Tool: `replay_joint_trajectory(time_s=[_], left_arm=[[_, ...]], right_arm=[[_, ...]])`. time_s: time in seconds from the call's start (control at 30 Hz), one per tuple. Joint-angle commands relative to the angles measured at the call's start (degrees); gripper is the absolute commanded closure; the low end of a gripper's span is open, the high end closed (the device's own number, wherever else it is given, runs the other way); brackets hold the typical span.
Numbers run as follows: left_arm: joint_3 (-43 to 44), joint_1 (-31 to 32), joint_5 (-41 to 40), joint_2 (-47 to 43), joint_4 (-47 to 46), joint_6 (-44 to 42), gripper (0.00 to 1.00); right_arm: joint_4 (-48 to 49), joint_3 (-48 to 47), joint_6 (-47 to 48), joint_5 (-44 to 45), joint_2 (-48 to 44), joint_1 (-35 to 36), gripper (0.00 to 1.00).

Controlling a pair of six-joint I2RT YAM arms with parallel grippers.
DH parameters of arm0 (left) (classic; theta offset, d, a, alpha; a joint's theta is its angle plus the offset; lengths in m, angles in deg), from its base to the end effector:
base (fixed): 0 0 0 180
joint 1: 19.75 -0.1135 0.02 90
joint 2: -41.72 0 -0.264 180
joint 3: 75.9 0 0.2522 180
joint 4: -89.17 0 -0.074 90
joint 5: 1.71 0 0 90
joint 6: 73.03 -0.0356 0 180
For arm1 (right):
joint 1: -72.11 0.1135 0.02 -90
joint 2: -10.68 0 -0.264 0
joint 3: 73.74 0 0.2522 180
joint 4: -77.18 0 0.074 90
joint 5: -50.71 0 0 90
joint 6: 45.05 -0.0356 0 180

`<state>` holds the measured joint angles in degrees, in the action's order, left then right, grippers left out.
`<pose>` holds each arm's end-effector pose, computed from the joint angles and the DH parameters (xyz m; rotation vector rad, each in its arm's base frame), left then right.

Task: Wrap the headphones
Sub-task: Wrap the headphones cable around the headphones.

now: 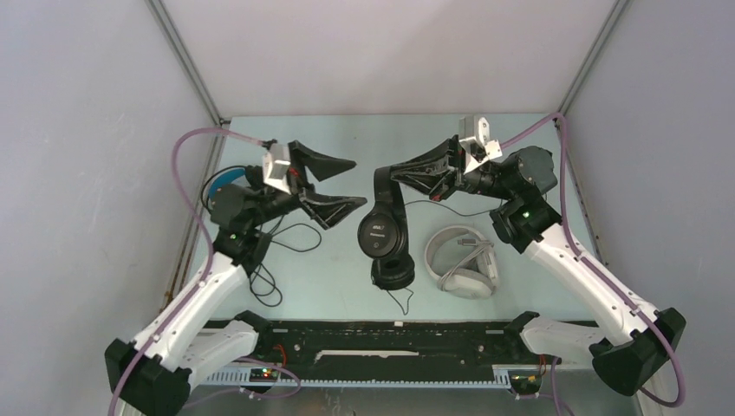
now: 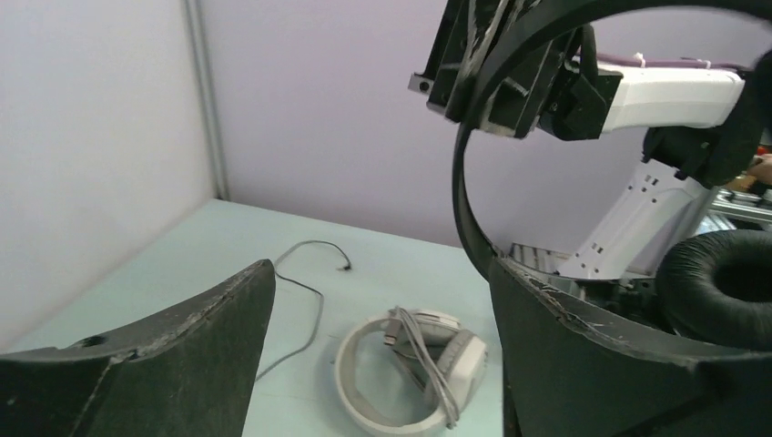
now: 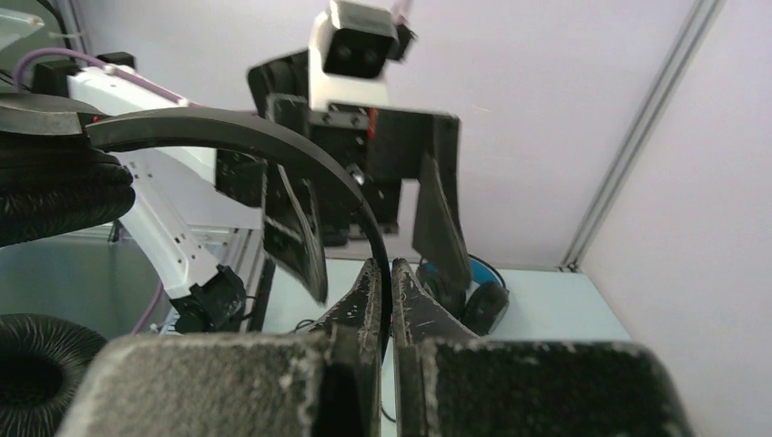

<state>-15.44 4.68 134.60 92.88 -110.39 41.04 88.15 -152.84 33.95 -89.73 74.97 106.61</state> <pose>0.1620 -0.1019 0.4075 0.7757 1.0643 -1.1577 0.1792 0.1565 0.4579 -1.0381 0.9139 1.1621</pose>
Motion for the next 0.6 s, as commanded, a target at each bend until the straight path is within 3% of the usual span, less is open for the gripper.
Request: replay_joint_trajectory(time_s=[0.0,0.27,0.57], left_arm=[[4.6,4.2,0.7,3.4,-5.6,2.6,0.11],[7.3,7.5,2.2,10.7,-16.0,10.6,0.17],[8.3,10.3,2.0,12.6,-14.2,8.6,0.18]], right_arm=[[5.7,-0.9,-3.2,1.1,0.6,1.5,1.00],[5.0,-0.9,-2.6,2.4,1.1,2.3,1.00],[4.3,-0.9,-1.8,4.4,1.9,2.3,1.00]])
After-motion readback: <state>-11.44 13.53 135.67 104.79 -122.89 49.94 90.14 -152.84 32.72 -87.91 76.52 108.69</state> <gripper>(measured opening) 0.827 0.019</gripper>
